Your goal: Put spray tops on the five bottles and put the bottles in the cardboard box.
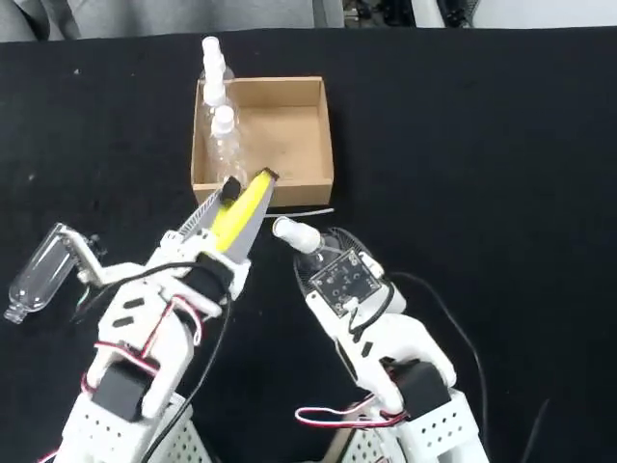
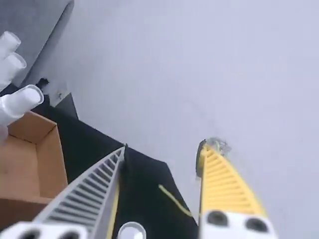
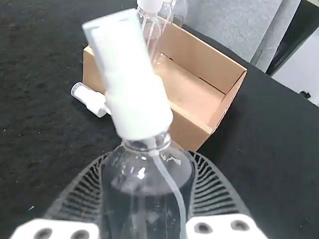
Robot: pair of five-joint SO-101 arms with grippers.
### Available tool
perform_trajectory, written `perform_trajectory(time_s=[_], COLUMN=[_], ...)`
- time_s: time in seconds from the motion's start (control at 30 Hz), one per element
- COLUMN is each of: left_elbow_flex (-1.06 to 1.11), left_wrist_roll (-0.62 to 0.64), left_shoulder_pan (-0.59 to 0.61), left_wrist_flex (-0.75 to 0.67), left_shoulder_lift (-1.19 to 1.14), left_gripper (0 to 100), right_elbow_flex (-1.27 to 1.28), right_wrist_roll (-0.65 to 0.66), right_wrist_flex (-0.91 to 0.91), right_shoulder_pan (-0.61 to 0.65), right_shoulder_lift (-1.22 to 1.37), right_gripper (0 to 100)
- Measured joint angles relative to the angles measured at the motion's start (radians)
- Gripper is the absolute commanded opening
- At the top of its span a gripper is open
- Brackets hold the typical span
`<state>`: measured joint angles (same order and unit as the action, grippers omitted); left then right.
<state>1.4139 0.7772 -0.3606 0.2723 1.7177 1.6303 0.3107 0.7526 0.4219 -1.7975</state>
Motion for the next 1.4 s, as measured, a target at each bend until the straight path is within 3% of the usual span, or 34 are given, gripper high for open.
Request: perform_trajectory(time_s=[0.27, 0.63, 0.93, 1.4], left_elbow_flex=[0.000, 0.121, 0.192, 0.201], left_wrist_roll=[0.002, -0.072, -0.074, -0.078], left_shoulder_pan=[0.014, 0.184, 0.199, 0.195], left_wrist_flex=[0.018, 0.020, 0.020, 0.020], left_shoulder_lift=[0.072, 0.080, 0.080, 0.078], left_gripper=[21, 21, 9, 8], right_elbow_flex=[0.000, 0.000, 0.005, 0.058], right_wrist_roll=[-0.094, -0.157, -0.164, -0.166], right_wrist_flex=[0.000, -0.038, -0.054, -0.135], right_shoulder_pan=[0.000, 0.000, 0.000, 0.038], right_shoulder_lift=[0.000, 0.000, 0.000, 0.000], right_gripper=[5.7, 5.4, 5.4, 5.4])
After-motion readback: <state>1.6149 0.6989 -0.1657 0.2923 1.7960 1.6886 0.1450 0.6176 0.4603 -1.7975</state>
